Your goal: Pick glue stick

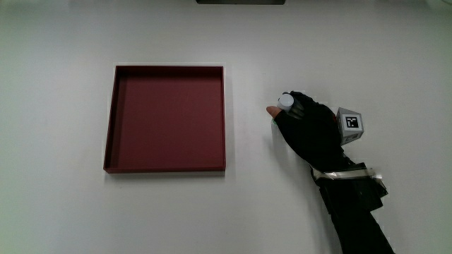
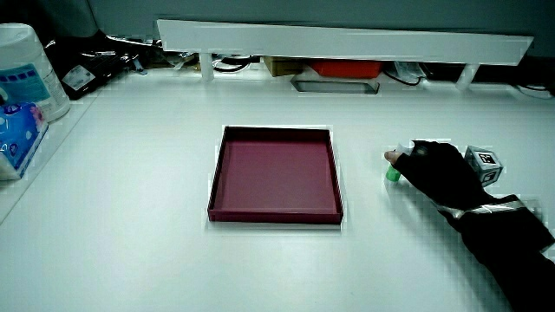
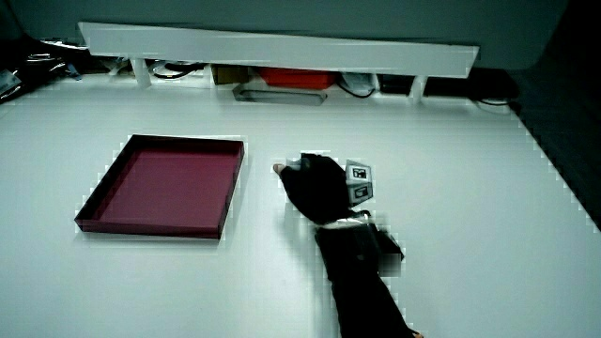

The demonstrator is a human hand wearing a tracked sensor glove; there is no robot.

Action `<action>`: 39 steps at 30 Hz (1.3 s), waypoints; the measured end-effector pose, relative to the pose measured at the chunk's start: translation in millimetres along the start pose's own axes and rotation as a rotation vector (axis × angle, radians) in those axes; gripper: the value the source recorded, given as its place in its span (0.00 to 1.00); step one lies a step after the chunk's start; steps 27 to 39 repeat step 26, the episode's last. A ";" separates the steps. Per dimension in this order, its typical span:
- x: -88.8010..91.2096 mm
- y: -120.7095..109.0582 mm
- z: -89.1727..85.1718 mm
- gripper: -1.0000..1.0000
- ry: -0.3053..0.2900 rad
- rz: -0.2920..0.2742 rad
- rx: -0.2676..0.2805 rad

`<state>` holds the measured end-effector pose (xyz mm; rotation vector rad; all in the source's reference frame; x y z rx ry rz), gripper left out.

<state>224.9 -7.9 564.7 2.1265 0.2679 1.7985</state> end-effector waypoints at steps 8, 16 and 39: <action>-12.3 0.9 -1.8 1.00 -0.024 0.031 0.003; -55.2 -2.2 -24.3 1.00 -0.066 0.122 -0.086; -99.0 4.0 -72.5 1.00 0.006 0.203 -0.207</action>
